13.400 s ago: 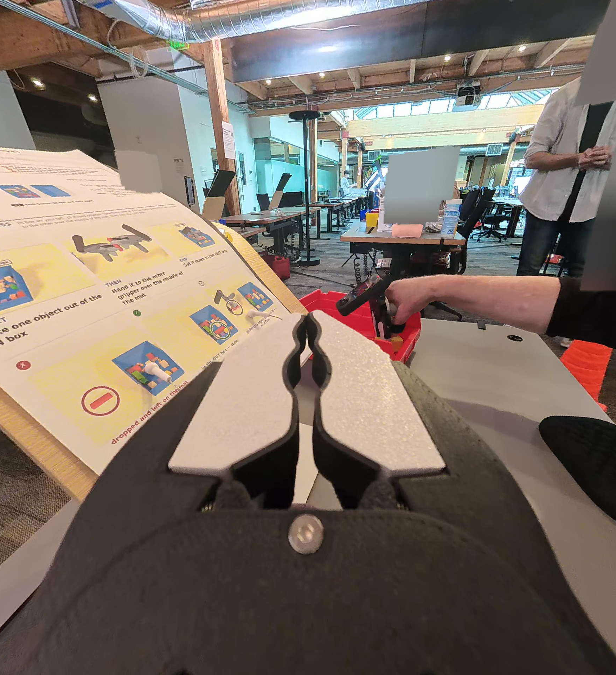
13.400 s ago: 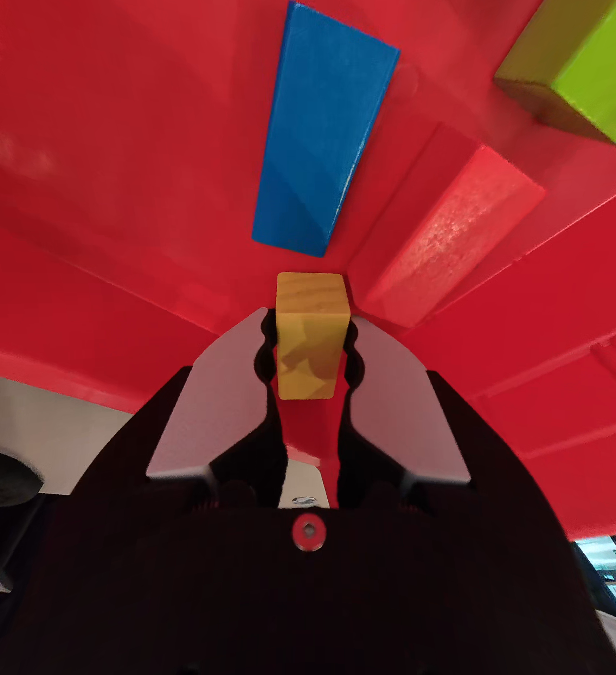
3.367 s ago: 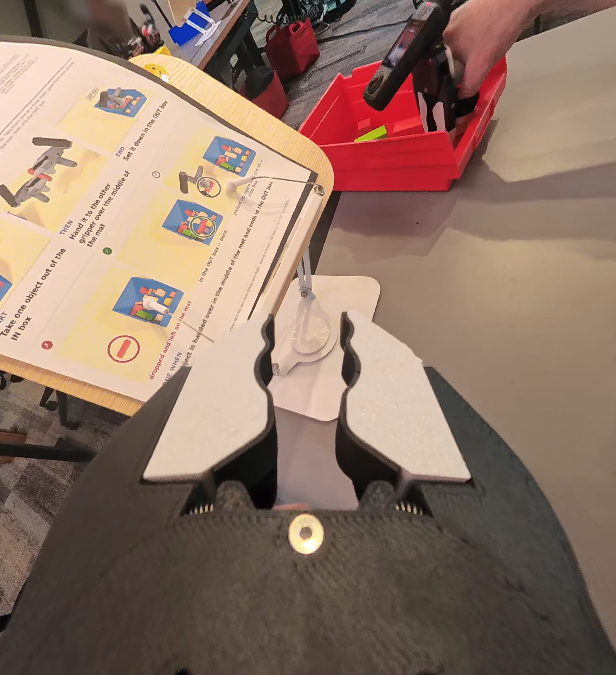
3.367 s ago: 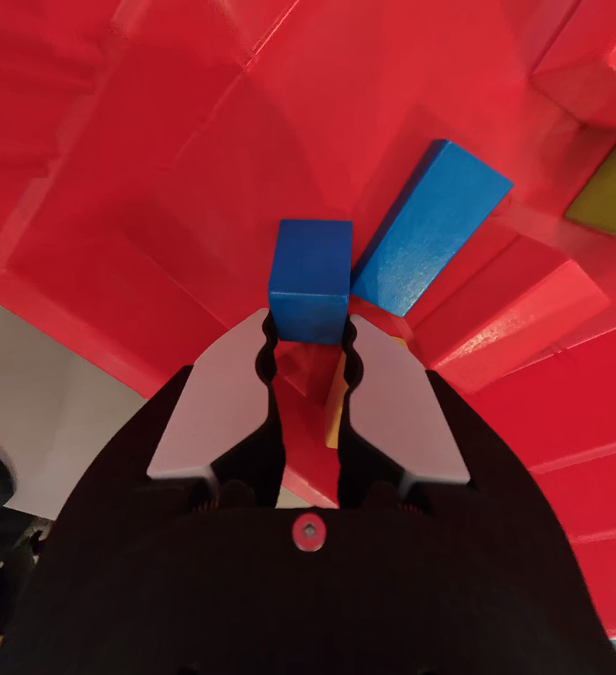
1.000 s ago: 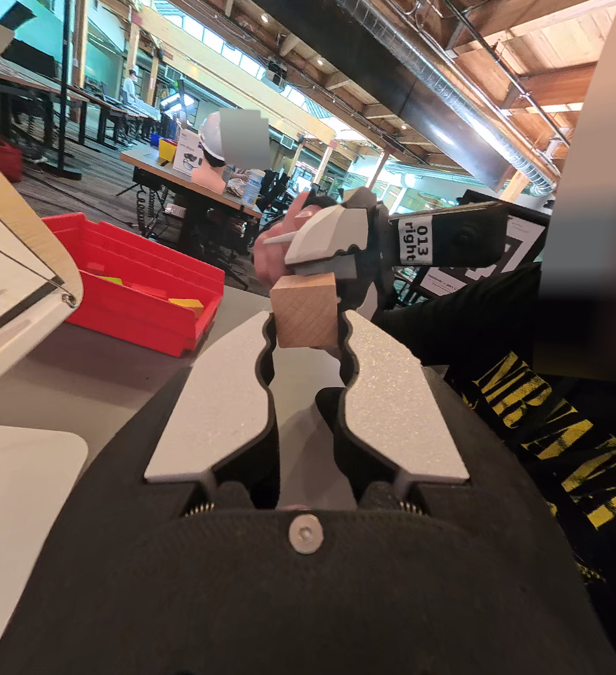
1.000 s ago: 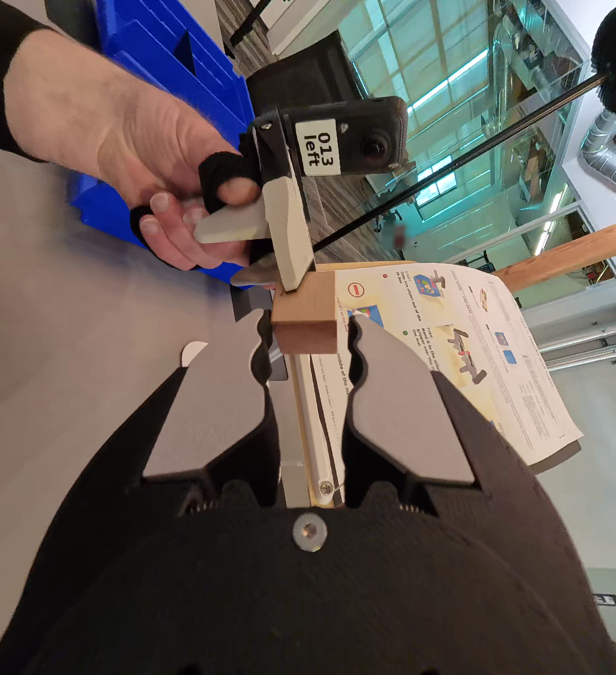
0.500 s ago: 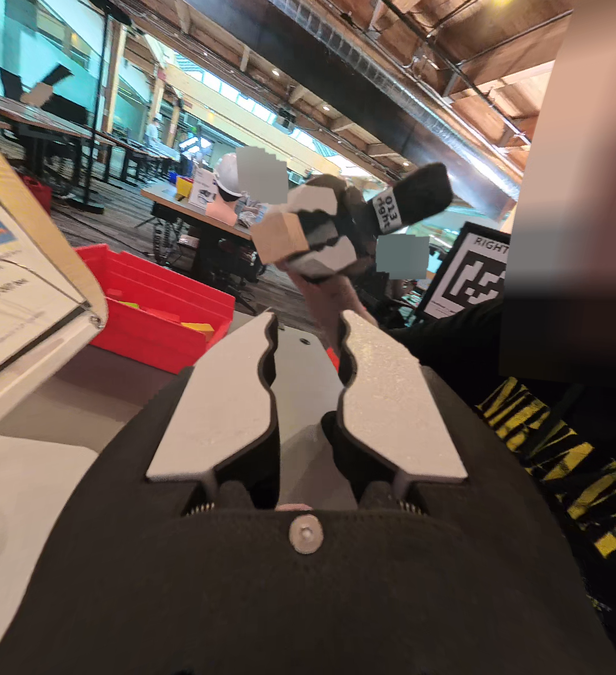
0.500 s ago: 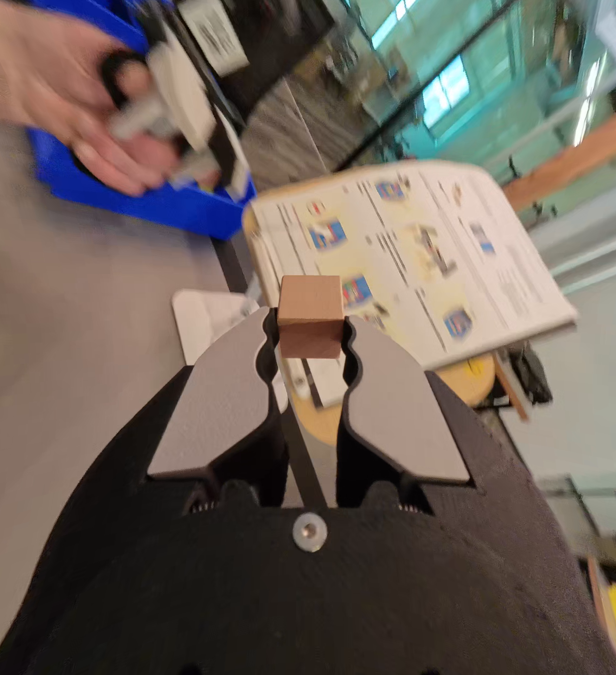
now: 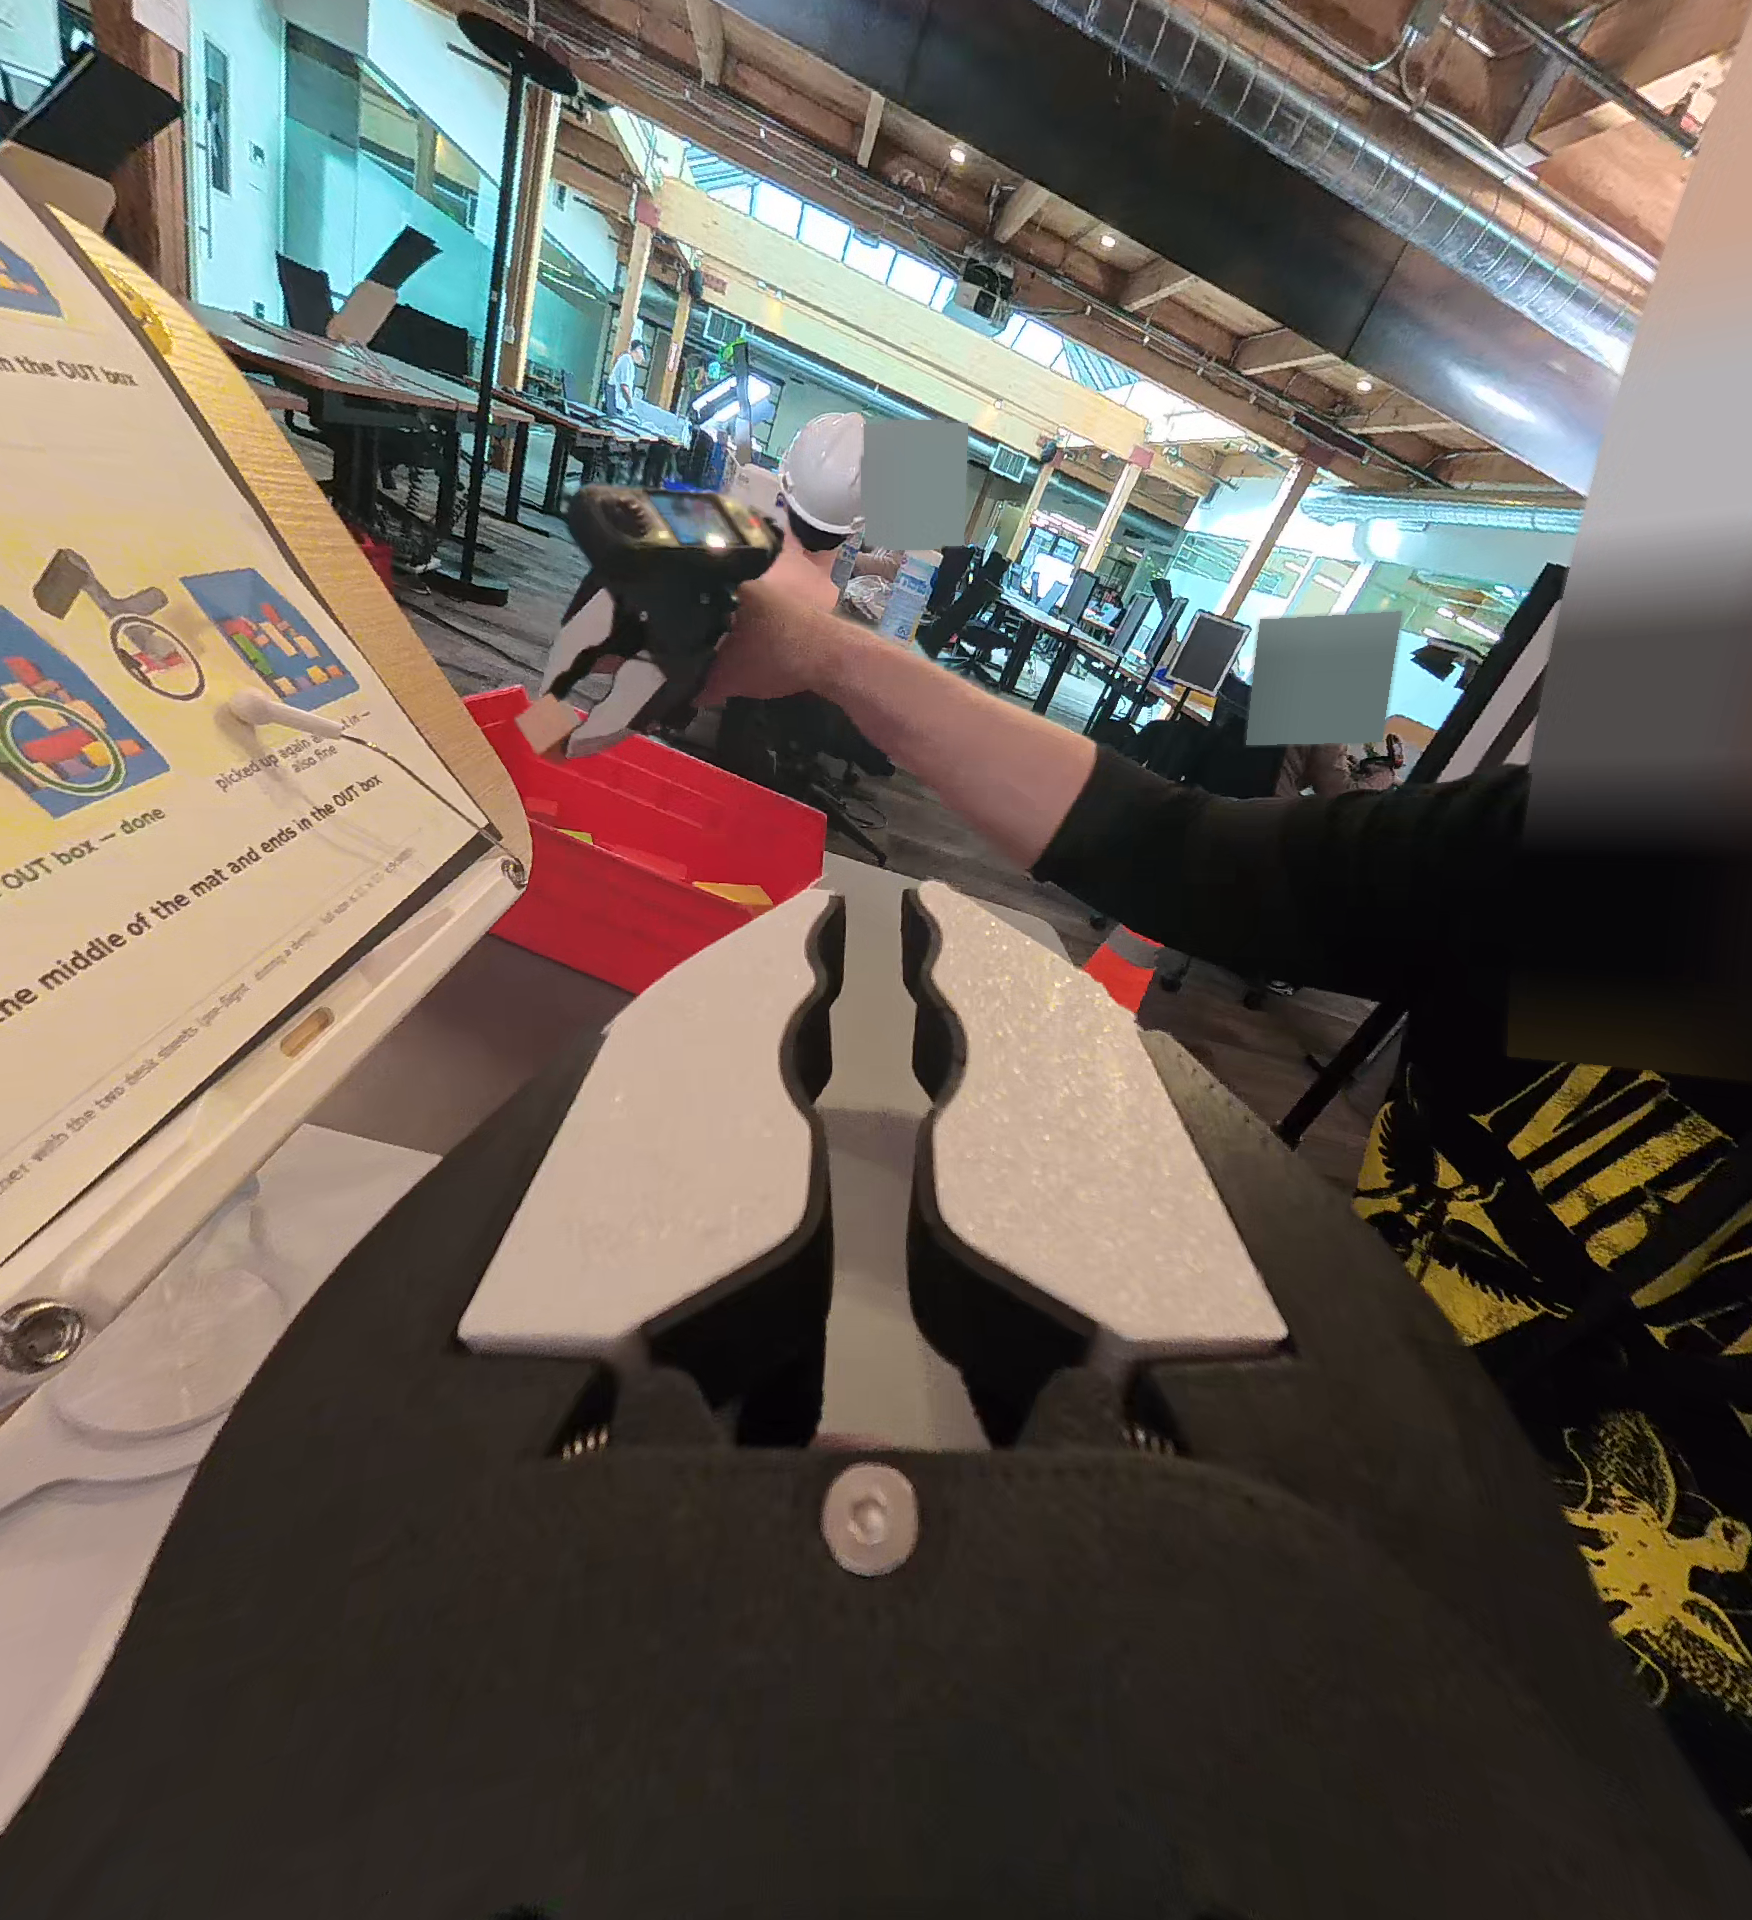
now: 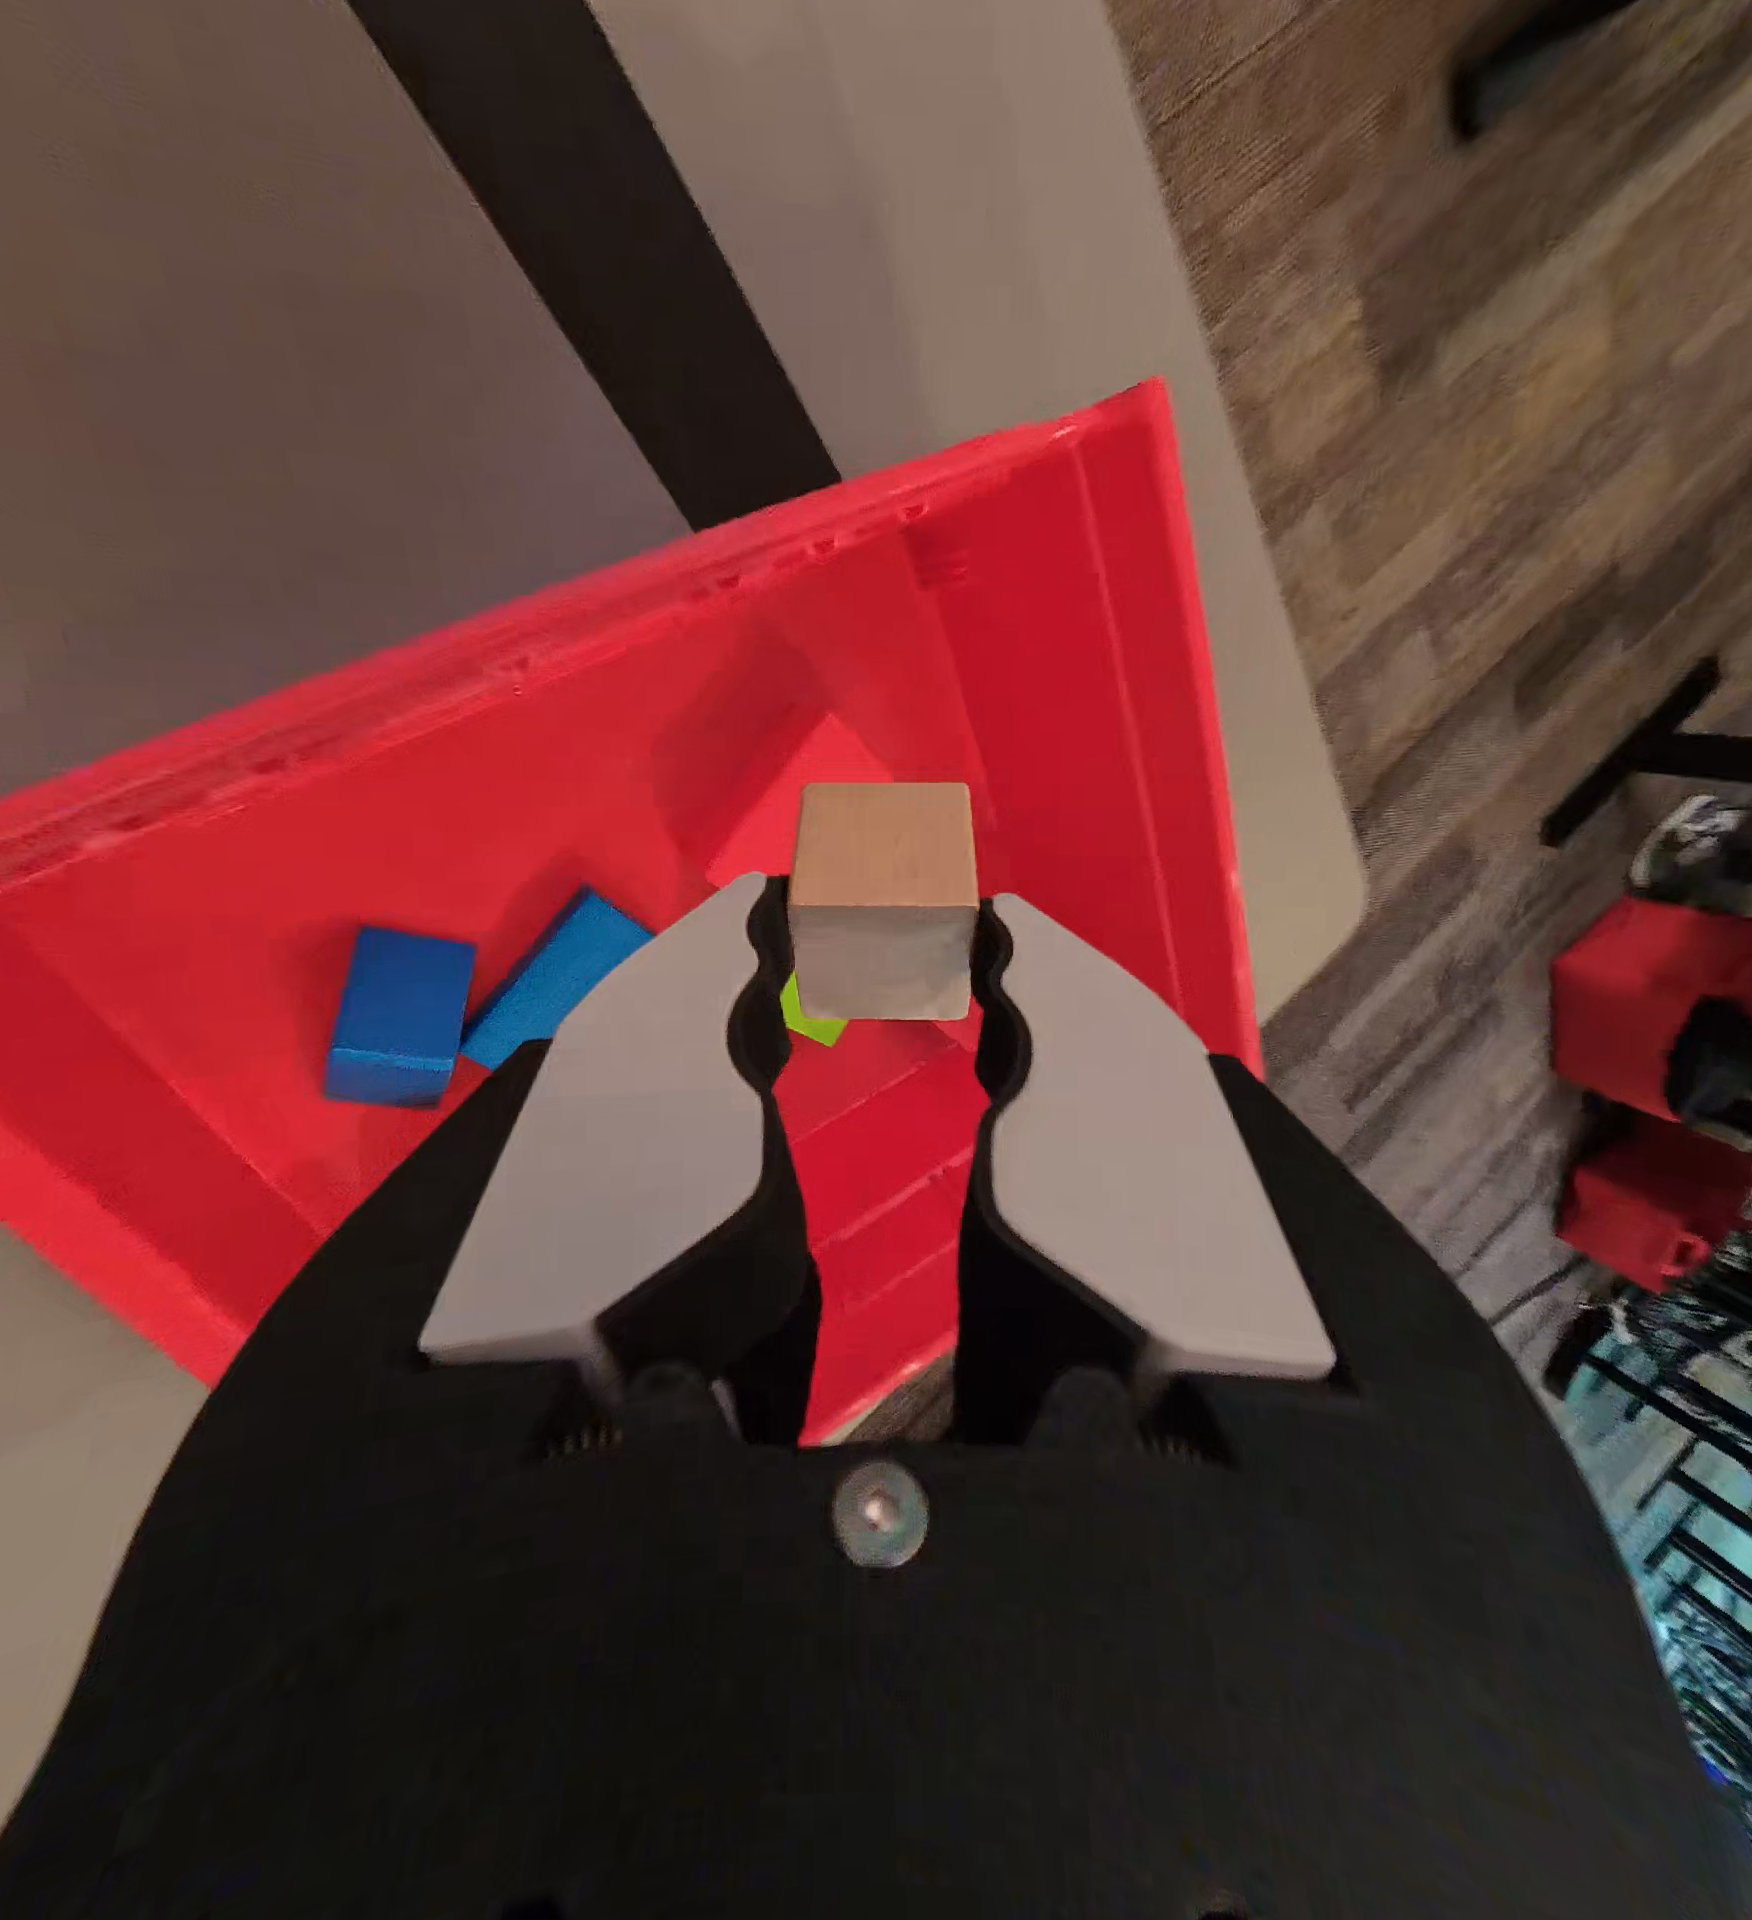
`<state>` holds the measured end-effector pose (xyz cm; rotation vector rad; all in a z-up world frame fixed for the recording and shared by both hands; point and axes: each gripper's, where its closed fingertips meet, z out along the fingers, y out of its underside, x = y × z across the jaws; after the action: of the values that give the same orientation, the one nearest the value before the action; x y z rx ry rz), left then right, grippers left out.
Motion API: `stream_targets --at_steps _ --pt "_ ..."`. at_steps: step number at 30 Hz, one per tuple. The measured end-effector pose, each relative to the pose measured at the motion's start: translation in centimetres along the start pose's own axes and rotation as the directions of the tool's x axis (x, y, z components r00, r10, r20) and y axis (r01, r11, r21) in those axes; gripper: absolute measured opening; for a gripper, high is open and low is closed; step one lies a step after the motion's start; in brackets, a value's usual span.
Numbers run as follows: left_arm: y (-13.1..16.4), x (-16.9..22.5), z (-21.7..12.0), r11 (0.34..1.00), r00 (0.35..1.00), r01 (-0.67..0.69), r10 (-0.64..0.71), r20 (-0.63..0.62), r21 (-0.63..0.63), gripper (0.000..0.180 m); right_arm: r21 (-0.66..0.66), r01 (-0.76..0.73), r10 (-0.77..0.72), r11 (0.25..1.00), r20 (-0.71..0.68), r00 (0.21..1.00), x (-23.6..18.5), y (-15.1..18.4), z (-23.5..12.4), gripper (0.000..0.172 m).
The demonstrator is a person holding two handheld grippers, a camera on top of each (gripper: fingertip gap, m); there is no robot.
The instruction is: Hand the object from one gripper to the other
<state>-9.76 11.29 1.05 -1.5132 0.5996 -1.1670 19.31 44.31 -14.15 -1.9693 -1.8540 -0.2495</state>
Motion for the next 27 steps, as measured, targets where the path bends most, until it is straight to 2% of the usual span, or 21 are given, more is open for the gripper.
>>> stream_targets --at_steps 6,11,18,27 --pt "0.2 -0.9 -0.5 1.000 1.000 0.009 -0.009 0.021 -0.003 0.011 -0.180 -0.066 0.087 0.981 0.115 0.990 1.3 2.5 5.9 0.031" --pt "0.2 -1.6 -0.9 1.000 0.999 0.018 -0.018 0.033 0.002 0.011 -0.231 -0.089 0.130 0.969 0.170 0.977 1.9 3.1 8.7 0.032" --pt "0.1 -1.9 -1.2 1.000 0.999 0.018 -0.019 0.044 0.005 0.011 -0.327 -0.027 0.099 0.944 0.204 0.974 1.8 4.1 10.8 0.032" --pt "0.4 -2.3 -1.1 1.000 0.999 0.022 -0.021 0.049 -0.008 0.012 -0.390 0.001 0.124 0.921 0.294 0.948 1.0 4.6 11.9 0.032"
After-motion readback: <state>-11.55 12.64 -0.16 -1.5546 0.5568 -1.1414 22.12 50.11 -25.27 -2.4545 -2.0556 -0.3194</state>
